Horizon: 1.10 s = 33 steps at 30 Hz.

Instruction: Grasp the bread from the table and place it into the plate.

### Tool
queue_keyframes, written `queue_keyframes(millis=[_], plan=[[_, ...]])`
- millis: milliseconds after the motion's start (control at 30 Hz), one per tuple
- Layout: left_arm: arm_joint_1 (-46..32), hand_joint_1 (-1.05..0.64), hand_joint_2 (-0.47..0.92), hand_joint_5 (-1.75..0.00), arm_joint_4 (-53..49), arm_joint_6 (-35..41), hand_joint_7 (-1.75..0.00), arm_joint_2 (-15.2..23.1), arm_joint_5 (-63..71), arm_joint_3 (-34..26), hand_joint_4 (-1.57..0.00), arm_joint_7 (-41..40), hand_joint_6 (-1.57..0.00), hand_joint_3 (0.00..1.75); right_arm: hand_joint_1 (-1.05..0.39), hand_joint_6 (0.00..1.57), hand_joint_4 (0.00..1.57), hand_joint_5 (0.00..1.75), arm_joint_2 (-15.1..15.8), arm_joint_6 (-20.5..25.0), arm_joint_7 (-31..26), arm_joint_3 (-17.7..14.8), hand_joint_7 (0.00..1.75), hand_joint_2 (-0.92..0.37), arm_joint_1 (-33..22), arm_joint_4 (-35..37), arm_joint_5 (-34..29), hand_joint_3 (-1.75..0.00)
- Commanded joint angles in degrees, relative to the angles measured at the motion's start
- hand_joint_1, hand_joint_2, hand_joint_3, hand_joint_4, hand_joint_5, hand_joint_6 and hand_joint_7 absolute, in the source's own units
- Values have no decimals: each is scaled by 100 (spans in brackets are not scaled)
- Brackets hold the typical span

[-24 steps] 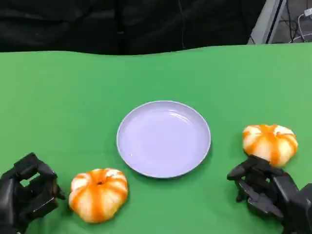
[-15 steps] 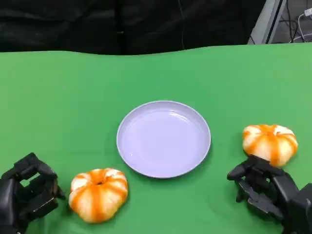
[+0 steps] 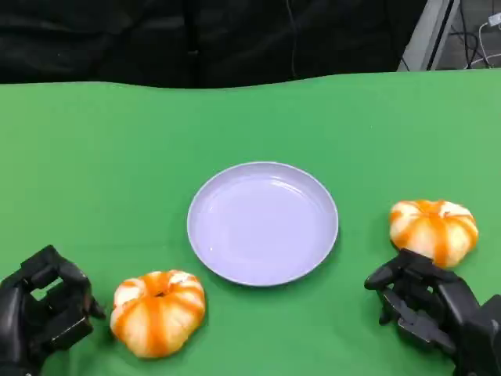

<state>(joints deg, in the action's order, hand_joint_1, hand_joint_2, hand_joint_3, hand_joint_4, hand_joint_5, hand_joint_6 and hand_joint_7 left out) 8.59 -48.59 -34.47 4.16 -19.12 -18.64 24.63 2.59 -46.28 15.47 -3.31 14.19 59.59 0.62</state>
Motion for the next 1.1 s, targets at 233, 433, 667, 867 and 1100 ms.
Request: queue_keyframes(millis=[233,433,667,867,1100], plan=[[-16,2,62,-138,433,1299,-98,-70,-1421,-483,-76,1325,-85,98,-26,67,59,175,126,18,-12,-12,122,-92,-2,24,-12,-48],[-53,-9,75,-69,549,1692,-25,-39,-1693,-589,-78,1918,-93,51,-25,67,59,175,122,0,15,-25,123,-92,24,62,7,-48],[-76,-28,91,-2,456,1526,0,17,-1594,-623,-79,2231,-79,7,-25,67,60,175,119,-1,-4,-21,123,-92,21,51,-5,-48],[-48,-63,92,0,127,813,0,89,-1354,-616,-56,2644,-47,5,-26,67,60,175,114,15,23,-25,122,-92,12,41,14,-48],[-177,-89,92,0,10,-974,0,218,277,-82,-37,1594,-27,10,-24,67,59,175,117,4,-45,-12,122,-92,-12,11,-28,-48]])
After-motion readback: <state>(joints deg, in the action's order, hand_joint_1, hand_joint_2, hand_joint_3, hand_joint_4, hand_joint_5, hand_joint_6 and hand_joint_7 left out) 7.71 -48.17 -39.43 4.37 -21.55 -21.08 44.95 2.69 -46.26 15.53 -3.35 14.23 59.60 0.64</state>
